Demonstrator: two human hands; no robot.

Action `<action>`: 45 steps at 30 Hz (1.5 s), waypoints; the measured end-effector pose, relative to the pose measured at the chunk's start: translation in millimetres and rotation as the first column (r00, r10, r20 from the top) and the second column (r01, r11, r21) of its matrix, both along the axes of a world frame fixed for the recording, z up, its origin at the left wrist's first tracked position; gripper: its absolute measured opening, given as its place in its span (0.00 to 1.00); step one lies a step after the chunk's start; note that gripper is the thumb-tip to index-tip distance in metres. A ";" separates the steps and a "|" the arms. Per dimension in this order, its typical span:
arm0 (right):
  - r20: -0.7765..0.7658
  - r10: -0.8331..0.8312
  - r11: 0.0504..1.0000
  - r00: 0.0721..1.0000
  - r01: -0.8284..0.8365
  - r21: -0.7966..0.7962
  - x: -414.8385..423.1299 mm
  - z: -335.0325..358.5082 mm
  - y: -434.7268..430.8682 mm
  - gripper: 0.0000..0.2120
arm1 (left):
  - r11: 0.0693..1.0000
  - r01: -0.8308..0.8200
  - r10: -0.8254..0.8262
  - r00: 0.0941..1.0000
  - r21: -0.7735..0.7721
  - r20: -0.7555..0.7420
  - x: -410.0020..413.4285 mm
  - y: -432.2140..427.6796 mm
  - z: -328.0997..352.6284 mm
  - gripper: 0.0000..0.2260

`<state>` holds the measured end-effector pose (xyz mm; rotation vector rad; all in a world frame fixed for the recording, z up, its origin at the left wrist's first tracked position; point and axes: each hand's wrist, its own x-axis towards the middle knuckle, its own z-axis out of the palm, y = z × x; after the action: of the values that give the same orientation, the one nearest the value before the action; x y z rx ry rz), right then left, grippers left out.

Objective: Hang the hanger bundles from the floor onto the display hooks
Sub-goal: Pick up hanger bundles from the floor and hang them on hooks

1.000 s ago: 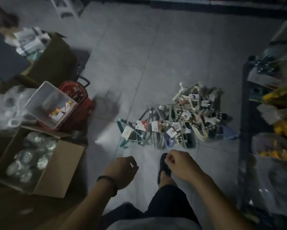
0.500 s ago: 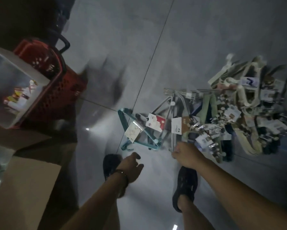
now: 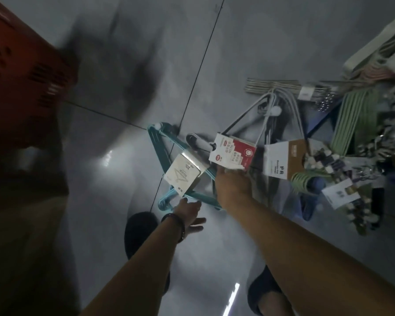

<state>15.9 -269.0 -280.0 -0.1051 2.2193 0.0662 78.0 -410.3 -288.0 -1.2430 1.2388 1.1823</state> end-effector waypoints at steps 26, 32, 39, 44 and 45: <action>0.018 -0.940 0.289 0.342 0.819 -0.496 57.9 3.1 19.6 0.39 | 0.749 0.551 -0.662 0.643 -0.367 -0.385 -64.3 32.7 0.4 0.21; 0.136 -0.939 0.215 0.317 0.846 -0.488 17.7 -13.1 53.9 0.45 | 0.772 0.549 -0.635 0.678 -0.320 -0.369 -65.7 32.5 -13.3 0.18; 0.239 -0.949 0.077 0.204 0.888 -0.453 -8.0 -46.0 63.1 0.44 | 0.878 0.387 -0.474 0.786 -0.281 -0.397 -63.5 42.2 -37.1 0.13; 0.305 -0.947 -0.083 0.101 0.841 -0.535 -1.0 -33.0 58.5 0.29 | 0.910 0.326 -0.408 0.808 -0.255 -0.425 -48.0 42.0 -30.2 0.13; 0.337 -0.939 -0.135 0.063 0.834 -0.535 -1.6 -26.5 54.8 0.31 | 0.927 0.296 -0.370 0.818 -0.229 -0.440 -44.1 41.1 -24.4 0.15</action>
<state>14.4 -214.2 -306.5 1.2115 1.8167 -1.5801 33.9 -369.2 -312.4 -0.7996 1.8610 1.1808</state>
